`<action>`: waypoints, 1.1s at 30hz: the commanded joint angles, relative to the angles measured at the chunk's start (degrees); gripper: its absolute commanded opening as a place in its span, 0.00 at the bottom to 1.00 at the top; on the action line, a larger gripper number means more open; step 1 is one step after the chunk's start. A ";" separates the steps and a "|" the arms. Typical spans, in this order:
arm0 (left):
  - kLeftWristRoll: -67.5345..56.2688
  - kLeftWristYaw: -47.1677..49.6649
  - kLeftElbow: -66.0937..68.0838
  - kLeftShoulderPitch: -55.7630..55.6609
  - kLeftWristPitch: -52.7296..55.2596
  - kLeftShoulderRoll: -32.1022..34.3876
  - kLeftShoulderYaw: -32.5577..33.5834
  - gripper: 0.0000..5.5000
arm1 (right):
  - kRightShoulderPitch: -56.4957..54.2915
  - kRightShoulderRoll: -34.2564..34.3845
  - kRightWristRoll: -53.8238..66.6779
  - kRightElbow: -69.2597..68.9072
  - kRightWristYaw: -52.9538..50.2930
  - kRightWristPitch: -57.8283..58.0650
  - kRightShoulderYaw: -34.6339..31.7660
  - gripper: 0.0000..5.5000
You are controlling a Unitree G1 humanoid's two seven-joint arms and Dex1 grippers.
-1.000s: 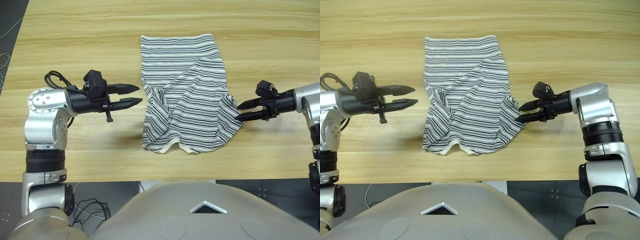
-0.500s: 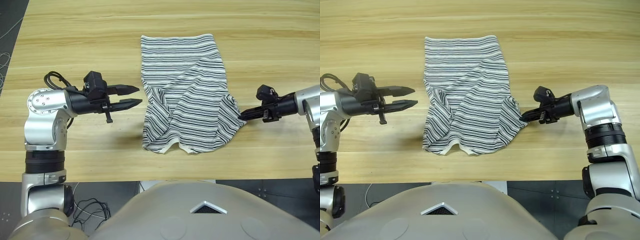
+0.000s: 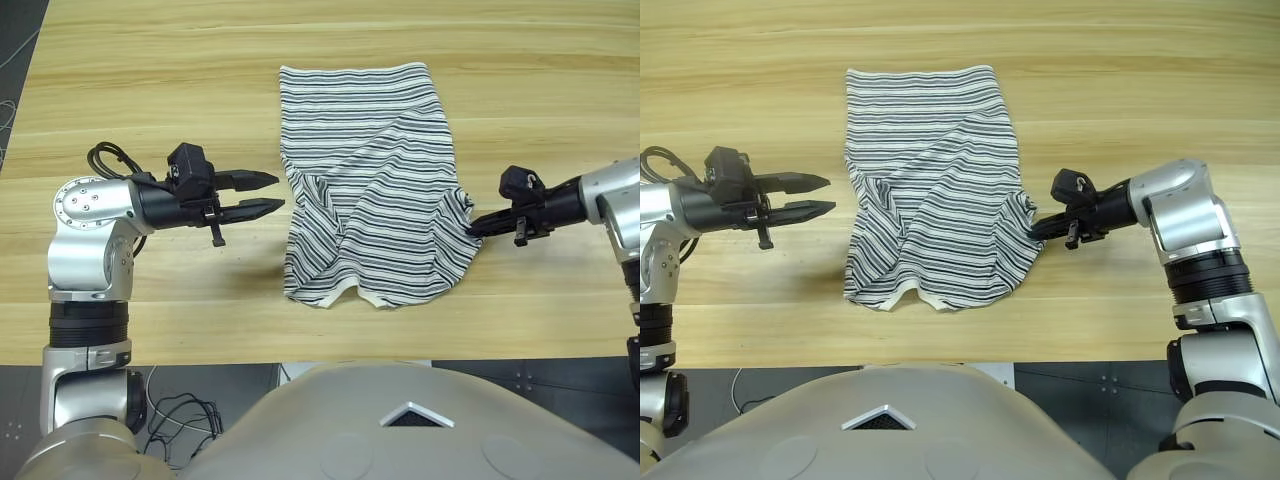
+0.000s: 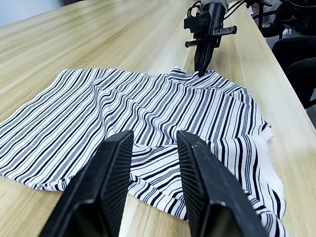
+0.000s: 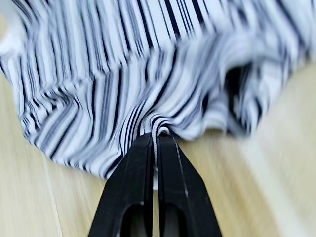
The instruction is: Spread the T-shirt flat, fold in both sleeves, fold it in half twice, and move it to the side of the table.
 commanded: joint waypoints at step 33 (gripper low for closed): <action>0.98 0.80 1.15 -2.49 -0.74 -0.02 -1.51 0.30 | -11.50 10.06 -3.20 -10.17 -7.45 0.73 13.16 0.02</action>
